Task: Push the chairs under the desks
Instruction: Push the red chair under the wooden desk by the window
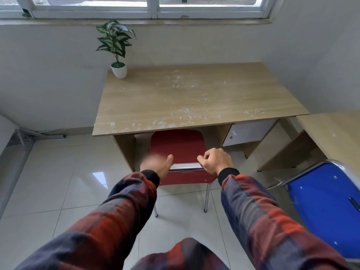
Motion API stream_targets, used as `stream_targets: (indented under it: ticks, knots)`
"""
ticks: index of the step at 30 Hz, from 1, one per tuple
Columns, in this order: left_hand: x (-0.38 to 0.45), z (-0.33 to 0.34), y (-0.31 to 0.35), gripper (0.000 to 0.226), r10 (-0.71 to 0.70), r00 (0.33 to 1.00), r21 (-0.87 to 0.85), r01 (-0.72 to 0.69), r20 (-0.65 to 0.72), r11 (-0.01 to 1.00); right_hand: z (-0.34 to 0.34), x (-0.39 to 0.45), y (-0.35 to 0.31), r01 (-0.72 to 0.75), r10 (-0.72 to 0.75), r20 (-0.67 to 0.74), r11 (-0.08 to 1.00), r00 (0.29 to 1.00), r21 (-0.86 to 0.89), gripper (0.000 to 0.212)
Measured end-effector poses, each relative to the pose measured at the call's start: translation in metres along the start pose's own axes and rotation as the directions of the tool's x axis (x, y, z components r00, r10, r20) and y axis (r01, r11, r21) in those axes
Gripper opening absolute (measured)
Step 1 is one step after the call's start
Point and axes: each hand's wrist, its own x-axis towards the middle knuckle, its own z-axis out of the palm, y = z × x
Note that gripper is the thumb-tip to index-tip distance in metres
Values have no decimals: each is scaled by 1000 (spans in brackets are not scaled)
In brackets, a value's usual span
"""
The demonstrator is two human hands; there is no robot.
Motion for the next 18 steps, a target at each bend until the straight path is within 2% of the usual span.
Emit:
stream_targets:
  ticks: [7,18]
  knots:
    - [-18,13,18,60,-22,994,-4,21,-104,1000,-3,-4,20,47,-48,-28,999,998,-24,47]
    - [-6,15,20,50,-29,984,15,32,-177,999,-2,13,22,85,-85,-50,996,995,-2,47]
